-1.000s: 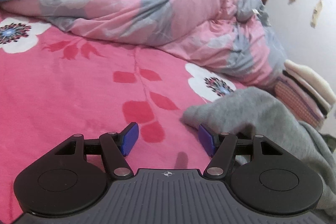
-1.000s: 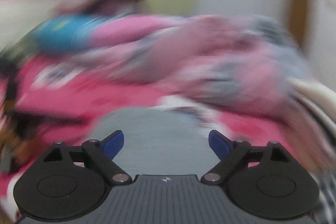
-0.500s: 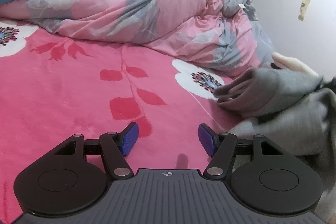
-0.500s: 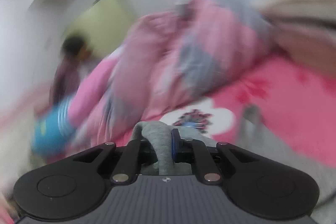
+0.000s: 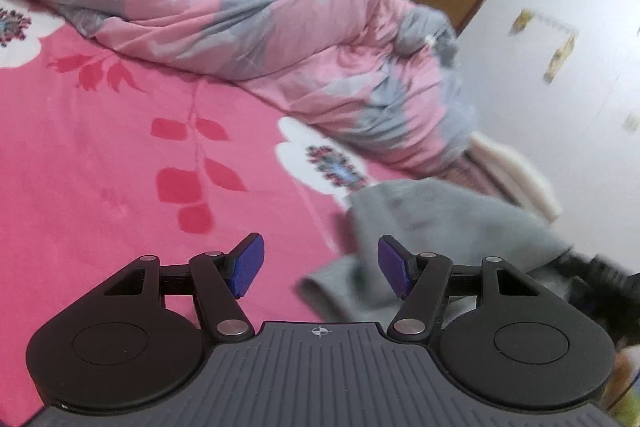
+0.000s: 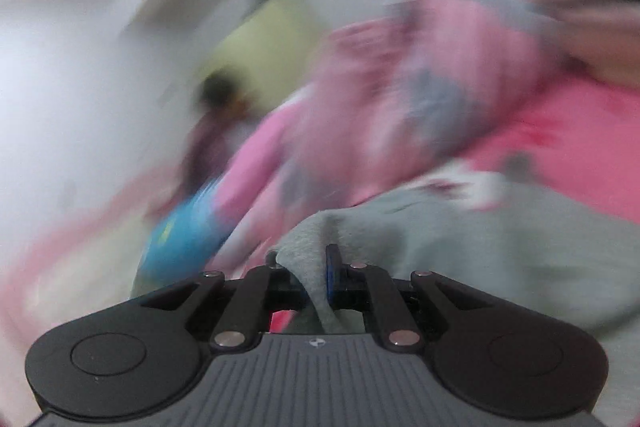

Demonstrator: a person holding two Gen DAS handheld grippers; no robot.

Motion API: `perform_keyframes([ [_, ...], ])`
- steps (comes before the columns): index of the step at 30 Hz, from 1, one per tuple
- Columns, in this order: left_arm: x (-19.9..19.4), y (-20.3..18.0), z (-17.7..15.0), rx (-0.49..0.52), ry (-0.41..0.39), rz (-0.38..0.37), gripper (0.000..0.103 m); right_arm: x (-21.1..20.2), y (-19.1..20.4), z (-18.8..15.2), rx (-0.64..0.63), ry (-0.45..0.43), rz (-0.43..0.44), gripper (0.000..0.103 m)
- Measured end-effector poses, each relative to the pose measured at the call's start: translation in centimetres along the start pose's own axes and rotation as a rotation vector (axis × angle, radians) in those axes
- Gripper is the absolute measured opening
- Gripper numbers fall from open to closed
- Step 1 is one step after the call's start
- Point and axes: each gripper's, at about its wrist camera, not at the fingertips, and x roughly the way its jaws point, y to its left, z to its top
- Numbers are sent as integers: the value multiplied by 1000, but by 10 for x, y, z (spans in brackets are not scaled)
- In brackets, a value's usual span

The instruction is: Fold clothes

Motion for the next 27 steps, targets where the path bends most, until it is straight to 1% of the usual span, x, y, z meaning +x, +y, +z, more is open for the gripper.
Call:
perform_keyframes([
  [1, -9, -2, -1, -22, -7, -16, 65, 10, 22, -7, -88, 36, 23, 9],
  [3, -23, -1, -8, -72, -14, -30, 66, 25, 56, -26, -216, 96, 63, 9],
  [4, -30, 0, -11, -97, -16, -35, 67, 30, 67, -36, -255, 118, 80, 9],
  [6, -43, 1, -18, -148, -22, -46, 67, 39, 84, -56, -293, 165, 122, 9],
  [9, -51, -1, -27, -154, -33, -30, 67, 45, 114, -92, -394, 265, 167, 9],
  [10, -51, -3, -30, -144, -27, -14, 68, 47, 121, -105, -430, 301, 168, 9],
  [12, -45, -5, -38, -103, 0, 57, 69, 52, 133, -130, -513, 368, 140, 9],
  [14, -39, -4, -48, -67, 24, 126, 69, 48, 140, -145, -583, 386, 101, 9],
  [15, -35, -3, -53, -49, 36, 160, 69, 46, 141, -147, -602, 385, 85, 9],
  [18, -35, 5, -58, -72, 43, 157, 68, 40, 144, -137, -631, 413, 61, 11],
  [19, -36, 7, -57, -77, 39, 154, 68, 38, 145, -133, -643, 424, 57, 14],
  [21, -41, 10, -57, -72, 25, 152, 68, 29, 152, -122, -701, 420, 77, 25],
  [23, -47, 14, -58, -70, 16, 150, 68, 19, 159, -110, -760, 417, 96, 41],
  [25, -54, 18, -61, -81, 13, 141, 68, 12, 164, -95, -797, 395, 112, 45],
  [27, -61, 24, -66, -97, 9, 125, 68, 12, 165, -72, -794, 345, 120, 53],
])
